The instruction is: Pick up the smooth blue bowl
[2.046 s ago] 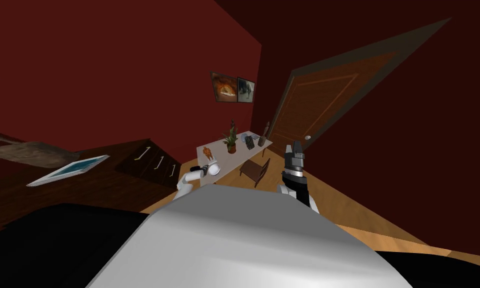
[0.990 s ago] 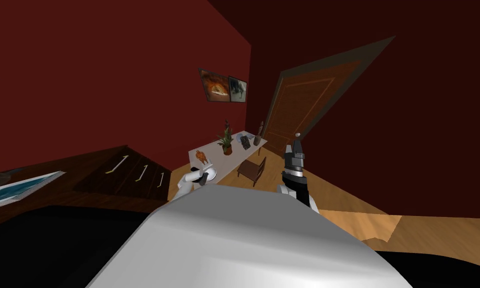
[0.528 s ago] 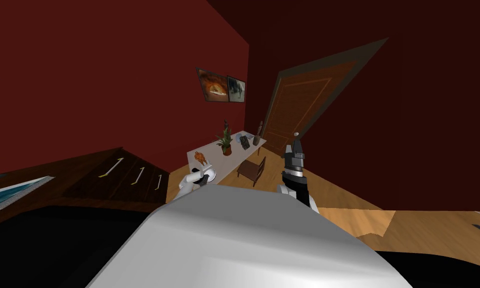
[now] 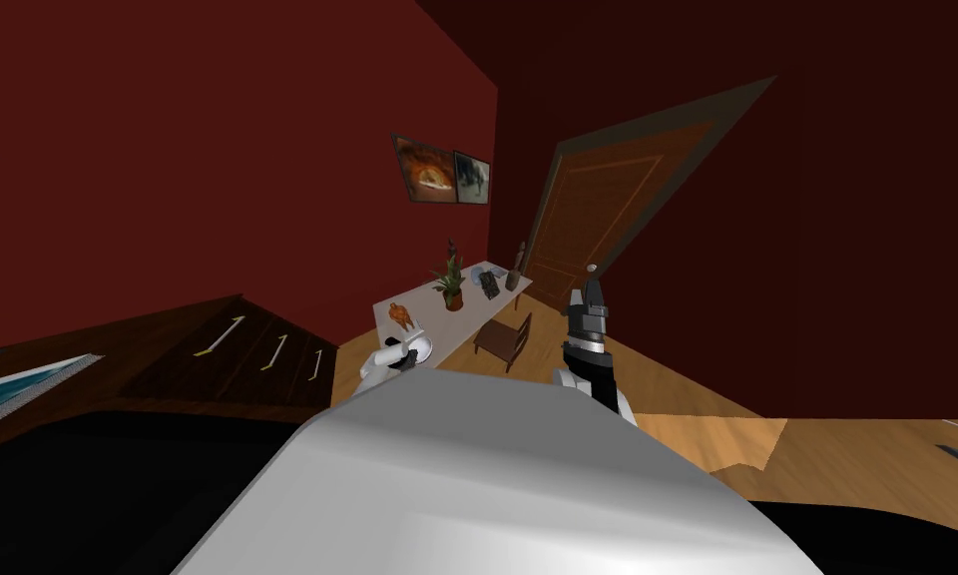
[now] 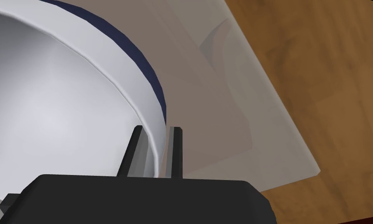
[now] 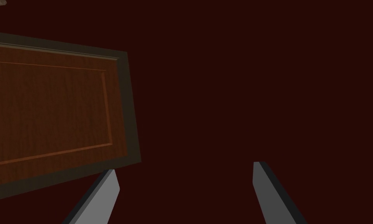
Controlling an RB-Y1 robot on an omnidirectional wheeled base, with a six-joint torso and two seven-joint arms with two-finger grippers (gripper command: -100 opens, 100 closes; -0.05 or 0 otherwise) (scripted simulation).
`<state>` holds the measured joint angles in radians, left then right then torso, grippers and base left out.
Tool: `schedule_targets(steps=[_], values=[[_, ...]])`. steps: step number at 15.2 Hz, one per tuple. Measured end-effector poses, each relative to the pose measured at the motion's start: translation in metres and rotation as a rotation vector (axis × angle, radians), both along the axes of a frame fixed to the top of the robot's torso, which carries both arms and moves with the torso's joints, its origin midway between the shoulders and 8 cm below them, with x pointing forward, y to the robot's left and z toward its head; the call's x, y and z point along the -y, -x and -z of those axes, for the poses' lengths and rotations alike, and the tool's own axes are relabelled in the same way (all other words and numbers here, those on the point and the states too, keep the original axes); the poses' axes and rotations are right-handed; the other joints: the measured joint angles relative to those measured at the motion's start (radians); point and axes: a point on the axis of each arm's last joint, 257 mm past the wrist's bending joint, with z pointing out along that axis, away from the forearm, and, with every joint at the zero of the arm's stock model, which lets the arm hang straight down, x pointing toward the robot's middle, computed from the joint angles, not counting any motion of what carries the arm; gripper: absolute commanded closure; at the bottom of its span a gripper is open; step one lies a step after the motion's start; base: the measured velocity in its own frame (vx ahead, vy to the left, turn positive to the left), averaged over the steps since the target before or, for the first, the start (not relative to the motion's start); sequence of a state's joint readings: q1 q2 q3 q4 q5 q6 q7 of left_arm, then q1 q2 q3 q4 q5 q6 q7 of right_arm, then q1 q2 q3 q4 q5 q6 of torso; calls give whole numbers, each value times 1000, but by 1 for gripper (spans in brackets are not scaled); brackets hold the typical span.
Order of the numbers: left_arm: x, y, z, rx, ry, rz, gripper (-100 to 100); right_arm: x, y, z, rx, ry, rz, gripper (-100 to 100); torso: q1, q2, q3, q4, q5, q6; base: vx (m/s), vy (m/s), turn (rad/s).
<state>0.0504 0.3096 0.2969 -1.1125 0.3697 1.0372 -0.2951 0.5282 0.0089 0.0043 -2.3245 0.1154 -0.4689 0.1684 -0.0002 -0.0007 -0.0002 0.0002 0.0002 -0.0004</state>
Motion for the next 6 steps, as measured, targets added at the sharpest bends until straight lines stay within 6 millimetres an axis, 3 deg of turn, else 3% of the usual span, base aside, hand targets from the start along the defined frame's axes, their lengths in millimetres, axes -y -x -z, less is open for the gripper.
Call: schedule_targets(steps=[6], values=[[-11, -3, -15, 0, -1, 4, 100, 0, 0, 0, 0, 0, 0, 0, -5, 2, 2, 1, -2, 0, -9, -47, 21]])
